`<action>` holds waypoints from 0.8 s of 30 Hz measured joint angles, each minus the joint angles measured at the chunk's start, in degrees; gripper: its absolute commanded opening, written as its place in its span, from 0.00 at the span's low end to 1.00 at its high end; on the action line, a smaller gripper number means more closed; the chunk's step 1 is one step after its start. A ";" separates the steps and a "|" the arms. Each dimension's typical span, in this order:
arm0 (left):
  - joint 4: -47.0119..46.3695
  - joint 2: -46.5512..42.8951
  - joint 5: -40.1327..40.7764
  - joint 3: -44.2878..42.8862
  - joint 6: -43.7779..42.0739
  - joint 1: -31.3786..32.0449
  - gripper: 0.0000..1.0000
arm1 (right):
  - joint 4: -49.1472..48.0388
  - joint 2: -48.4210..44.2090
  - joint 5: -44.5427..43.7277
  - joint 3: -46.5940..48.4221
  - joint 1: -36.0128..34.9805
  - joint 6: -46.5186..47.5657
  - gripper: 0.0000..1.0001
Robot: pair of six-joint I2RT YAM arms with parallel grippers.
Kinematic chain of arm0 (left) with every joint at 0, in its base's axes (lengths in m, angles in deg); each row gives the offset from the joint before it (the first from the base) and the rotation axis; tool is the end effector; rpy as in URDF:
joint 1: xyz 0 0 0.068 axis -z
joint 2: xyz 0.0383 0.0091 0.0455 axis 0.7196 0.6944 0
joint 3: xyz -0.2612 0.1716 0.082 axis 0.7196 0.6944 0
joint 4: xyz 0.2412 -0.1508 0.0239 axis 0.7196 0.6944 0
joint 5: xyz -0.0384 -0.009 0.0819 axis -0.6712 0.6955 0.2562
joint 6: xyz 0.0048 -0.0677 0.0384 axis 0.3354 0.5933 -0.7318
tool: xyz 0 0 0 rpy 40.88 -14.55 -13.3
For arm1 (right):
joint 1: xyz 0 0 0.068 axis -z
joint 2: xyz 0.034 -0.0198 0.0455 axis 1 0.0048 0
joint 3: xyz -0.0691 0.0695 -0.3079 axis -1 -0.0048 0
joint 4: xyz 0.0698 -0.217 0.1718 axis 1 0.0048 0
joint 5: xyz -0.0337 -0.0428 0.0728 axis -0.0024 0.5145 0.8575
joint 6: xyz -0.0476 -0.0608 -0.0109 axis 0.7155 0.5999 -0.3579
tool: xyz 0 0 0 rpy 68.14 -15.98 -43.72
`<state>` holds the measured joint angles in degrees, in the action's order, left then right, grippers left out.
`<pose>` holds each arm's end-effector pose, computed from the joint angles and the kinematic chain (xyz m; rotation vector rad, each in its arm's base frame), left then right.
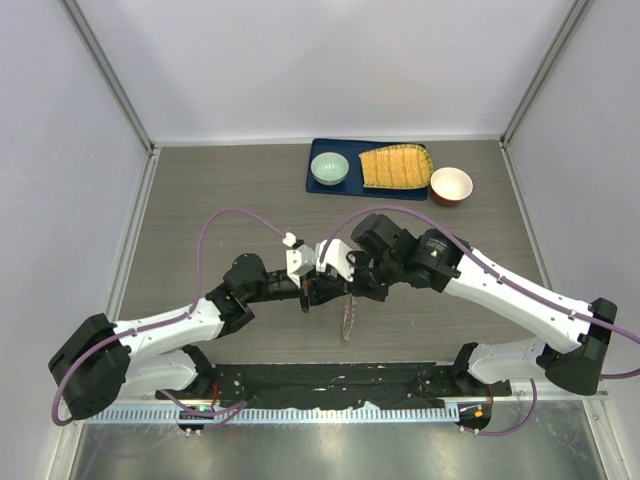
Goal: Put the keys on the keyring
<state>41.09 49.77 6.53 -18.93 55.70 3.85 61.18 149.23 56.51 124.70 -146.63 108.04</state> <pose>0.1414 -0.2259 0.2855 1.0086 1.3384 -1.2875 0.1383 0.2345 0.3659 -1.7249 1.8993 0.4574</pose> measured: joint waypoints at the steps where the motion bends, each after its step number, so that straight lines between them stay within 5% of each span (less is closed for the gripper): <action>1: 0.00 0.07 -0.09 -0.07 0.00 0.00 0.00 | -0.13 -0.11 -0.04 -0.13 0.00 -0.04 0.01; 10: 0.37 0.28 -0.44 -0.55 0.00 0.00 0.00 | -2.86 -2.29 -0.94 -2.56 -0.04 -0.66 0.03; 19: -1.05 -0.83 2.73 1.09 0.37 0.00 0.00 | -12.00 -7.91 -4.11 -8.17 -0.04 -4.11 0.40; 24: -2.73 -1.99 4.96 2.91 1.16 0.00 0.00 | -18.29 -13.16 -7.10 -10.54 -0.04 -6.27 0.43</action>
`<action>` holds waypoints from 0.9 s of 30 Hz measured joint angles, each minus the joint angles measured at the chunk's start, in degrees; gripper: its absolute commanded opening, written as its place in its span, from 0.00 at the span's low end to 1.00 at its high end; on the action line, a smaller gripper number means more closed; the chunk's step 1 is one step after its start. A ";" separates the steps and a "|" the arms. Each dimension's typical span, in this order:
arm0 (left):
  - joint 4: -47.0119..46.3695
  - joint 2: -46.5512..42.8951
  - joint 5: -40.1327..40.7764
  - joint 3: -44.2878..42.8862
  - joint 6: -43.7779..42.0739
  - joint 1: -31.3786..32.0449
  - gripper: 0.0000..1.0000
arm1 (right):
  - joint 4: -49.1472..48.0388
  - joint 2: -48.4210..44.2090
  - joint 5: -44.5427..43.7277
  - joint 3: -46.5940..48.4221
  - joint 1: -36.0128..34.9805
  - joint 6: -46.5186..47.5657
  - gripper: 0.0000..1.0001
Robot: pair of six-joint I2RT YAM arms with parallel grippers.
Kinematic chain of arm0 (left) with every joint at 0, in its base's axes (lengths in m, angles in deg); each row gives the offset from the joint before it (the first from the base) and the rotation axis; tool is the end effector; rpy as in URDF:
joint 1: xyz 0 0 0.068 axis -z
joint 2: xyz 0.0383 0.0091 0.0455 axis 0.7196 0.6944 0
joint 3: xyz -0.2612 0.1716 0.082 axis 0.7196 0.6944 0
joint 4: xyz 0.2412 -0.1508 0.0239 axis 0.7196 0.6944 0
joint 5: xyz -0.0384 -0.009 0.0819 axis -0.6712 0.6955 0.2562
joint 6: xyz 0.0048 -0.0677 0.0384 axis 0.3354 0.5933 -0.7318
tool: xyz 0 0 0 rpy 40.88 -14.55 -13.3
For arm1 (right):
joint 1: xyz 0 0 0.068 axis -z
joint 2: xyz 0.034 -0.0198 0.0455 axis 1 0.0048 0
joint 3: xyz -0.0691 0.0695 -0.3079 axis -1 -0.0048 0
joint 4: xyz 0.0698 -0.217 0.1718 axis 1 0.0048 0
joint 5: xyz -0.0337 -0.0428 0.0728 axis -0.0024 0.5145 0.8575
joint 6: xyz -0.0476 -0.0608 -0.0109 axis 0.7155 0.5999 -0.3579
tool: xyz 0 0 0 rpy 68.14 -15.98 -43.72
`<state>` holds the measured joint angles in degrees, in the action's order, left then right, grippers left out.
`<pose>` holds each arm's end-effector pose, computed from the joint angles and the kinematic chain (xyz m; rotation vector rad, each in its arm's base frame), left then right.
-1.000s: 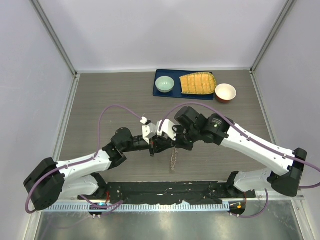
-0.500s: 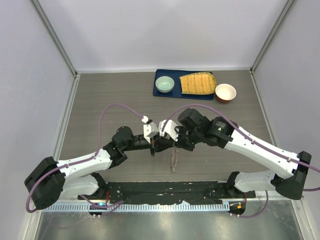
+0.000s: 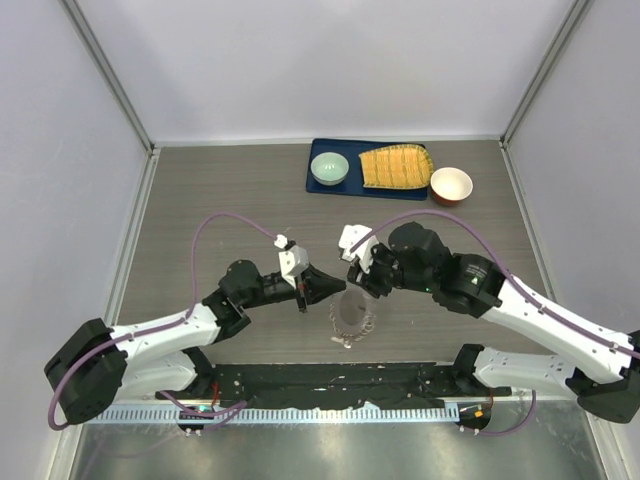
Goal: Put the keys on the keyring
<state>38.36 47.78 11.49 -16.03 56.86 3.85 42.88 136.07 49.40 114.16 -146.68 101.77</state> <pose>0.1393 -0.2158 0.2811 0.9183 1.3463 -1.2436 0.1270 0.2026 0.3837 -1.3633 1.7215 0.4541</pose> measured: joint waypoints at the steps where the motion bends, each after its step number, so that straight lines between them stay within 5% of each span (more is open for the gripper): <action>1: -0.11 -0.11 0.35 0.15 0.00 0.00 0.00 | -1.16 -0.85 -0.50 -0.48 0.00 -0.37 0.43; 4: -0.44 -0.24 1.25 0.42 0.02 0.00 0.02 | -3.80 -2.80 -2.73 -2.54 0.00 -1.79 0.43; 6: -0.46 -0.24 2.54 0.52 0.15 0.00 0.19 | -4.44 -2.95 -4.50 -3.67 0.00 -3.23 0.44; 14: 5.64 -0.42 7.80 0.52 2.58 0.11 0.50 | -6.71 -2.82 -13.92 -10.69 6.82 -18.84 0.64; 19: 12.85 5.49 11.08 -4.96 4.20 2.80 0.55 | -7.39 -3.23 -13.07 -17.35 20.55 -30.73 0.64; 27: 24.13 25.59 15.21 -19.02 6.60 10.71 0.58 | -10.84 -3.17 -3.72 -27.26 32.17 -40.89 0.63</action>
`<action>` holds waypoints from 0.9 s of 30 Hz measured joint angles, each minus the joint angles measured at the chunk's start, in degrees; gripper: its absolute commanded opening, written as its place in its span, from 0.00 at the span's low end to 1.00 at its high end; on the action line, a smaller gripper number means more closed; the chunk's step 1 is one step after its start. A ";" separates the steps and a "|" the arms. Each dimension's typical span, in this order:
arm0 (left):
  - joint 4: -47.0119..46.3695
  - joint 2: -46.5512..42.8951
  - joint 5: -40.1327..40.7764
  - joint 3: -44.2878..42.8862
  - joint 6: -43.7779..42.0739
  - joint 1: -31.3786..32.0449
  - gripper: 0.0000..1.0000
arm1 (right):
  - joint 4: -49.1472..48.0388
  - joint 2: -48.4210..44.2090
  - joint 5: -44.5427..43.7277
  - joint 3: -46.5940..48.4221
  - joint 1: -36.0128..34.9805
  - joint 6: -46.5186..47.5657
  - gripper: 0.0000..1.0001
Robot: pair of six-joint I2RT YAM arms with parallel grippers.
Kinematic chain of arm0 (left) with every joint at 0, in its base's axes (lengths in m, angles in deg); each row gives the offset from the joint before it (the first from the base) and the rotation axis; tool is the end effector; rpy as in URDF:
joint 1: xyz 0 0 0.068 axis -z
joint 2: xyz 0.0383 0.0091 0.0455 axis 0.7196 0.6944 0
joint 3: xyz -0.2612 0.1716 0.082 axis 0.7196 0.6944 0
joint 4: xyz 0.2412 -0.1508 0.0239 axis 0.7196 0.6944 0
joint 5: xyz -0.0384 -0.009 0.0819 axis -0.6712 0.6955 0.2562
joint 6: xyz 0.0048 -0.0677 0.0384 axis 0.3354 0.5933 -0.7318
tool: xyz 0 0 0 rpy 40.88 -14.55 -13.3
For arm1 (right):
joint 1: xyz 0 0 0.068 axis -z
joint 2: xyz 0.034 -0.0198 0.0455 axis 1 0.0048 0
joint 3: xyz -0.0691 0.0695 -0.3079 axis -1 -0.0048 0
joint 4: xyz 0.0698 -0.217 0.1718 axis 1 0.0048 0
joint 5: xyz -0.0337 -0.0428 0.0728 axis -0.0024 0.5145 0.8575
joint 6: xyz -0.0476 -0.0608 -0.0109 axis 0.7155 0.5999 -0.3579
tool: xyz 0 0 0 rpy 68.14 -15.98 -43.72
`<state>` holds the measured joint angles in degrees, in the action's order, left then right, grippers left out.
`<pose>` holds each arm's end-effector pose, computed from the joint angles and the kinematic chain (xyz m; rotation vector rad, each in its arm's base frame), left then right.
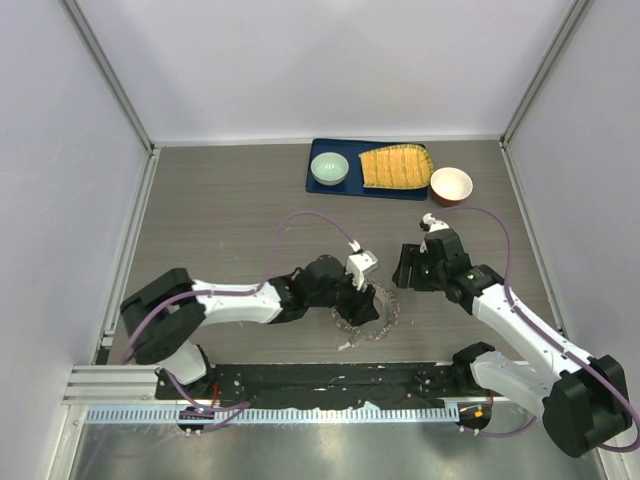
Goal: Put the keys on the keyring
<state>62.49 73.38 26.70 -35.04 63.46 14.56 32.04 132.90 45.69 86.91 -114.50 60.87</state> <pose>0.1665 -0.3282 0.2166 0.9236 1.9933 -1.0950 0.1929 0.0887 0.2343 -0.0366 2.4274 0.3818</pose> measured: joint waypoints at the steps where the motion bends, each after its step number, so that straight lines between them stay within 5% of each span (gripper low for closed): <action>1: 1.05 1.92 0.15 -1.14 0.35 0.44 0.58 | -0.61 0.00 1.07 -1.11 0.90 -0.85 0.62; 14: 16.74 8.04 7.87 -5.44 4.22 0.85 0.56 | -6.27 5.35 12.33 -7.74 1.92 -4.68 0.56; 27: 19.06 3.56 10.01 -1.40 8.76 -1.88 0.53 | -12.96 9.07 17.00 -10.71 0.09 -6.12 0.34</action>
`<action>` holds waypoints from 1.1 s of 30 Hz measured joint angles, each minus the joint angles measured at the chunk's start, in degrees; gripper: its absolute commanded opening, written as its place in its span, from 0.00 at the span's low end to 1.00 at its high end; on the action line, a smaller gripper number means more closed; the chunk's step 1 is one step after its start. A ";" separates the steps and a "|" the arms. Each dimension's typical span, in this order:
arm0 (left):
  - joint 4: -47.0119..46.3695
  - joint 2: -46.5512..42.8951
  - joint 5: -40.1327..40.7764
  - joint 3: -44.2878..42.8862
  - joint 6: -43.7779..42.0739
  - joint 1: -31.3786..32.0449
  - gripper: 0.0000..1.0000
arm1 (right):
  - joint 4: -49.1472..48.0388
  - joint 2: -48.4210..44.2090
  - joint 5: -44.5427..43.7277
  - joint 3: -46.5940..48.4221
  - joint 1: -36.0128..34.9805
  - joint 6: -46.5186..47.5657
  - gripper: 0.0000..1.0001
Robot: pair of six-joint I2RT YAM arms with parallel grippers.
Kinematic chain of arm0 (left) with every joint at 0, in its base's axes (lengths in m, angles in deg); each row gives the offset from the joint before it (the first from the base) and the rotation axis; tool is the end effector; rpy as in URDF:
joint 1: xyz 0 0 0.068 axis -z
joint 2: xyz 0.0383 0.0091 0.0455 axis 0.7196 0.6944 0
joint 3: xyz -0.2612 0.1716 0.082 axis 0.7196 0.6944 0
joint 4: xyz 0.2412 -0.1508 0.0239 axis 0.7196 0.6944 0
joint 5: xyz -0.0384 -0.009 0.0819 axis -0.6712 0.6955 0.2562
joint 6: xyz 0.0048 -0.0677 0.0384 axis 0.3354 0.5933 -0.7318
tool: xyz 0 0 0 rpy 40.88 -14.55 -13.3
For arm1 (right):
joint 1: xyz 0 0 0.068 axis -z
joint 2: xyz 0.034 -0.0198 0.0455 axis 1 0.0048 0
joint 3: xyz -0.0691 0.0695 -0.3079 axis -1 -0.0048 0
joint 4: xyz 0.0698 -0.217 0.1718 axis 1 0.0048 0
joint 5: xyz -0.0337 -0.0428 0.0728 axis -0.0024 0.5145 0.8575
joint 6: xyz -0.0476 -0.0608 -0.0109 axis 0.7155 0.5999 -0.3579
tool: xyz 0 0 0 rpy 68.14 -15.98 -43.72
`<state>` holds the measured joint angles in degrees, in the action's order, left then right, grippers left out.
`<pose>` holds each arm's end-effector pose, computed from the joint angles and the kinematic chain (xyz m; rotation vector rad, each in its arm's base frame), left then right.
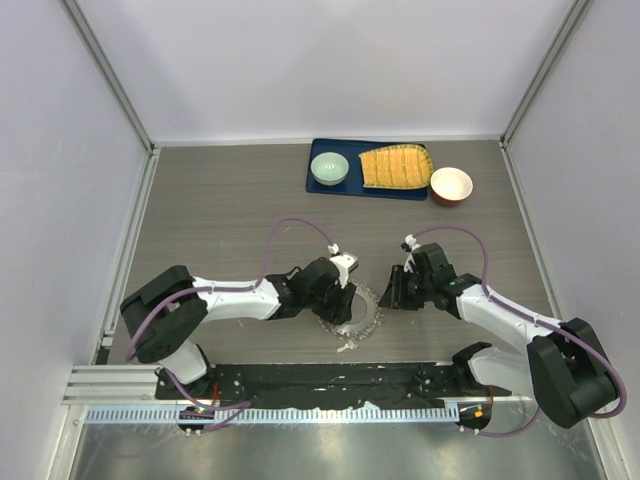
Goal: Put the keys on the keyring
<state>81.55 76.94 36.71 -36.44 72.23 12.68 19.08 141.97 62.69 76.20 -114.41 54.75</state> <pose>0.1791 -0.3036 0.1654 0.6959 2.4431 -0.7573 0.1849 0.1061 0.1600 -0.0253 2.6170 0.7290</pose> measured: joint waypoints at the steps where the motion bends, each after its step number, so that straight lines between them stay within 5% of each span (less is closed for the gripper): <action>1: -0.31 -0.15 0.00 0.31 0.15 -0.15 0.52 | -0.39 0.24 0.37 -0.20 -0.55 -0.11 0.34; 33: -1.57 -8.37 -0.96 9.05 2.54 -7.39 0.52 | 2.14 2.08 -6.34 4.59 -14.29 8.87 0.37</action>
<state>79.97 68.57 35.75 -27.39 74.76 5.29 21.22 144.05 56.35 80.79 -128.71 63.63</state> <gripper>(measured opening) 0.517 0.369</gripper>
